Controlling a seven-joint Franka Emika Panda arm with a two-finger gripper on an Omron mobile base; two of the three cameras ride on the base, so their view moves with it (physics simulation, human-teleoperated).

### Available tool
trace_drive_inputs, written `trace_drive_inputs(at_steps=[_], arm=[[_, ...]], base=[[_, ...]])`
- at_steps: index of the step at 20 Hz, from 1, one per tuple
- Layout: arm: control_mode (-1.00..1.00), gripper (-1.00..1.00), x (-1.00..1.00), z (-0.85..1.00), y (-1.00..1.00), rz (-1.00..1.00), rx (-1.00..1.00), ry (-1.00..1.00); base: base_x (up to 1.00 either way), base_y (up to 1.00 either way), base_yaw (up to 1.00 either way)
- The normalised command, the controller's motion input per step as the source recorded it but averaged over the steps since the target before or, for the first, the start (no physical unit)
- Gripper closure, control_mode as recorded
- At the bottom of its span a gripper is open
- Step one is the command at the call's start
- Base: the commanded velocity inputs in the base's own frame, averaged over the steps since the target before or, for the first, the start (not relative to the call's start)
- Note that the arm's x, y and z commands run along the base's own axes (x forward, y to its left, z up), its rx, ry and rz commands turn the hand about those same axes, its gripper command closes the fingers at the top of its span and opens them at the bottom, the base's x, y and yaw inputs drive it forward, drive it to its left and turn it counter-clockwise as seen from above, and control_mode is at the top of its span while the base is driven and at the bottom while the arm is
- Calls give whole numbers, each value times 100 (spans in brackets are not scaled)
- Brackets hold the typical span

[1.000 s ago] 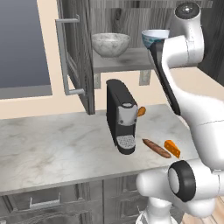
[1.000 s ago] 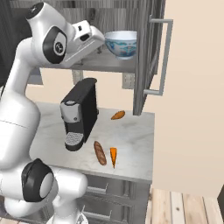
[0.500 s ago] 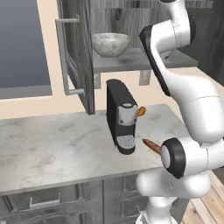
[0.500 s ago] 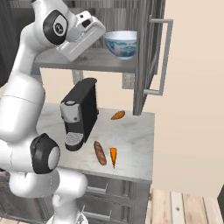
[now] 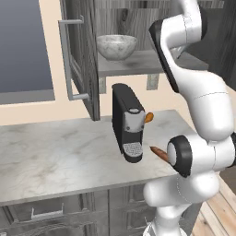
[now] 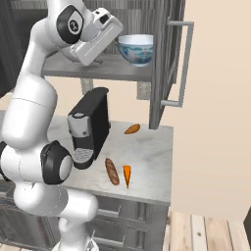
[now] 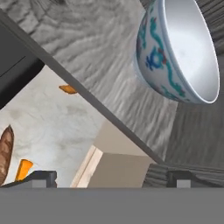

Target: Pick both bowls and place them on the counter. Then place the baguette in one bowl and place the cheese in the other bowl.

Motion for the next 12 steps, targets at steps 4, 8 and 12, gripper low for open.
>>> trace_drive_inputs(at_steps=[4, 8, 12], arm=[[-100, -100, 3, -18, -8, 18, -1, -7], [-100, -100, 11, -2, 0, 17, -10, -19], [-100, -100, 10, -1, 0, 10, -14, -13]], base=[[0, 0, 0], [0, 0, 0], [0, 0, 0]])
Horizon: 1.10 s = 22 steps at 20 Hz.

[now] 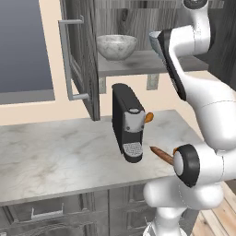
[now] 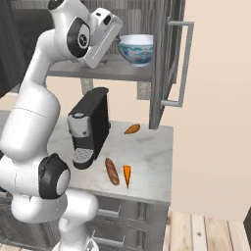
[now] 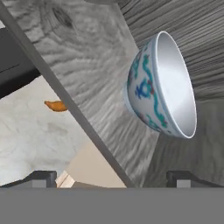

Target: Pick both bowls and place them on the counter. Then place the baguette in one bowl and place the cheese in the other bowl.

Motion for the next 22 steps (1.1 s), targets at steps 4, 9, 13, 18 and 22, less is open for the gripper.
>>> trace_drive_inputs(at_steps=[4, 9, 13, 18, 22], arm=[[-100, -100, 31, -12, 0, 3, -11, 1], [-100, -100, 45, 0, 0, 0, -4, 3], [-100, -100, 38, 0, 0, 0, -4, 3], [-100, -100, 34, 13, 0, -2, -6, 3], [-100, -100, 34, 3, 1, -1, -7, 1]], base=[[0, 0, 0], [0, 0, 0], [0, 0, 0], [0, 0, 0], [0, 0, 0]])
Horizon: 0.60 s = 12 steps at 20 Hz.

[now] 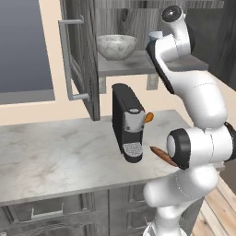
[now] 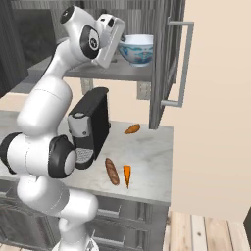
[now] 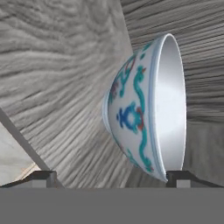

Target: Pick both bowls and place them on the counter. Then place the baguette in one bowl and place the cheese in the other bowl.

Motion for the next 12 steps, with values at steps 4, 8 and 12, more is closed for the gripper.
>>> trace_drive_inputs(at_steps=[4, 8, 12], arm=[[-100, -100, 36, 0, 0, 0, -6, 4], [-100, -100, 42, 0, 0, 0, -4, 2], [-100, -100, 32, 0, -2, 0, -2, 0]], base=[[0, 0, 0], [0, 0, 0], [0, 0, 0]])
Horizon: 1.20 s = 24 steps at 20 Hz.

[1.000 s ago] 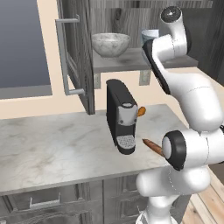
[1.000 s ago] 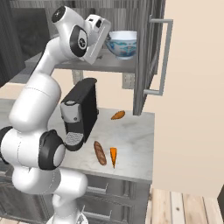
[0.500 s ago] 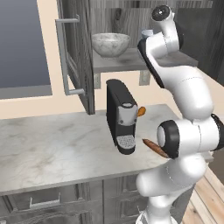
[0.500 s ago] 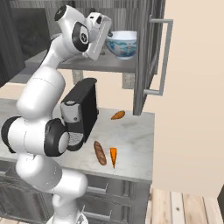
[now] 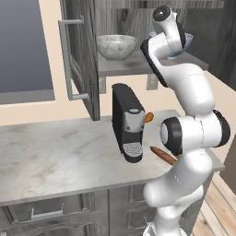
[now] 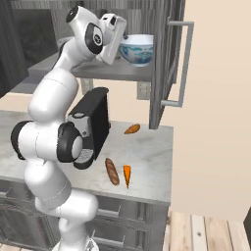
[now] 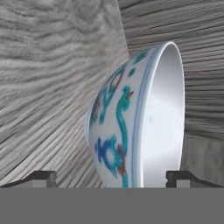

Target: Pick both bowls and place them on the counter. Then place the baguette in one bowl and place the cheese in the other bowl.

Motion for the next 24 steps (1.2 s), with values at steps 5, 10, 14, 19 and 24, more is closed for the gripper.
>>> trace_drive_inputs(at_steps=[5, 10, 14, 19, 24], arm=[[-100, -100, 16, -2, -3, 0, -2, 0], [-100, -100, 21, -5, -2, 0, 0, 1], [-100, -100, 20, -6, -4, 0, 0, 2], [-100, -100, 16, -8, -6, 0, 0, 3], [-100, 100, 3, -27, -13, 0, 1, 2]], base=[[0, 0, 0], [0, 0, 0], [0, 0, 0], [0, 0, 0], [0, 0, 0]])
